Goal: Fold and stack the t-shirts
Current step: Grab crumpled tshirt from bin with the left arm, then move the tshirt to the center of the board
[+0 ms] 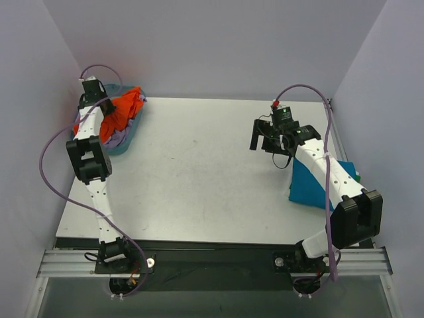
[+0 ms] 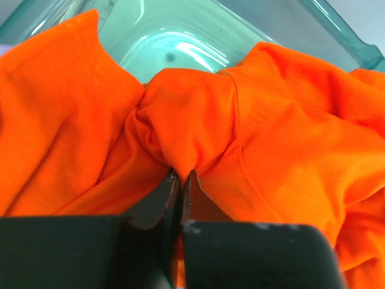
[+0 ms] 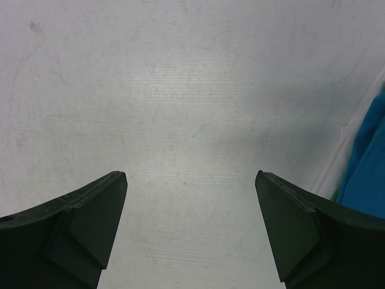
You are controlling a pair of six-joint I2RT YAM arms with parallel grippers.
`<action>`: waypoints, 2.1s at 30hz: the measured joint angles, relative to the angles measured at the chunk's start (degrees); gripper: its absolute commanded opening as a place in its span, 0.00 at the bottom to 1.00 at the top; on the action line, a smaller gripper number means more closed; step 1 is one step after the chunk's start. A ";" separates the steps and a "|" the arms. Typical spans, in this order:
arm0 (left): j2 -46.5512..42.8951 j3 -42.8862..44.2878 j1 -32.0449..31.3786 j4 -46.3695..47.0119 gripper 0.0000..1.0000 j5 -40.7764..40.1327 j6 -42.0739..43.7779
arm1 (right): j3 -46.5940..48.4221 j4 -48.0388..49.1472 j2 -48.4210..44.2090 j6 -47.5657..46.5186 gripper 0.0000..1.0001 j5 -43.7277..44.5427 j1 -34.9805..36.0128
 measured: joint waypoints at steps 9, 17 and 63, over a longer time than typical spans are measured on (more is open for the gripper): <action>-10.49 -9.75 0.02 0.35 0.00 -0.02 0.17 | 0.11 -0.63 0.00 -0.70 0.92 0.04 0.00; -32.57 -24.37 -0.20 3.63 0.00 2.71 0.11 | 0.13 -0.57 -0.59 -1.77 0.92 0.04 0.00; -73.02 -73.99 -26.97 -1.73 0.68 15.47 -7.21 | -19.76 6.08 -9.31 0.55 0.87 -6.78 0.04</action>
